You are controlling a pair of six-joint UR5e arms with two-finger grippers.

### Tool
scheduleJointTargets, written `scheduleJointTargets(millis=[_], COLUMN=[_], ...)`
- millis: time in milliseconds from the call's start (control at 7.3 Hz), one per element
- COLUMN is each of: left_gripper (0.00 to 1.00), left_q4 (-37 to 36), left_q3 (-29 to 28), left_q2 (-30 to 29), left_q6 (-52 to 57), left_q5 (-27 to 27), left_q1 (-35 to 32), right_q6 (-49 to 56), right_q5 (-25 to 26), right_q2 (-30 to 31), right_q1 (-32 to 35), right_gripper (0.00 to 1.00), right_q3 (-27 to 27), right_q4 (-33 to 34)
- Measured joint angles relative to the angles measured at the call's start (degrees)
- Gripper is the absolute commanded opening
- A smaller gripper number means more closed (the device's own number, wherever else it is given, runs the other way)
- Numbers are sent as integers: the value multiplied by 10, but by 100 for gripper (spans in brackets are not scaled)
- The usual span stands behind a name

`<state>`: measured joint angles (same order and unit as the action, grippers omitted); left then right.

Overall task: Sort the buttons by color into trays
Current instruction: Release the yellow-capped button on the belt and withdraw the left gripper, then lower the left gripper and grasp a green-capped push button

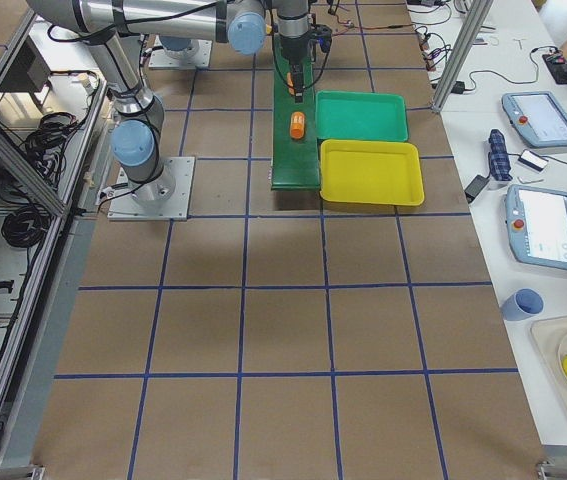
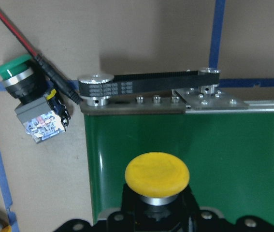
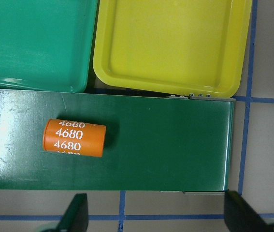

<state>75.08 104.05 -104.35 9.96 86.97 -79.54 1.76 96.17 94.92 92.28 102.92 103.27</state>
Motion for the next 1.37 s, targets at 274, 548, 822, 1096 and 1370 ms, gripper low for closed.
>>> scheduleJointTargets(millis=[274, 548, 822, 1096, 1370], left_gripper=[100, 100, 100, 100, 100], left_q4=[-9, -9, -6, -25, -79], left_q3=[16, 4, -43, -55, -30], left_q2=[2, 19, 28, 14, -7], left_q6=[-2, -3, 10, 76, 90], left_q5=[1, 5, 22, 40, 31], left_q1=[-1, 7, 53, 114, 147], right_q6=[0, 0, 0, 0, 0], right_q5=[0, 1, 1, 1, 1], right_q2=[0, 0, 0, 0, 0], right_q1=[0, 0, 0, 0, 0], right_gripper=[100, 100, 100, 100, 100], right_q3=[0, 0, 0, 0, 0], right_q4=[0, -1, 0, -1, -1])
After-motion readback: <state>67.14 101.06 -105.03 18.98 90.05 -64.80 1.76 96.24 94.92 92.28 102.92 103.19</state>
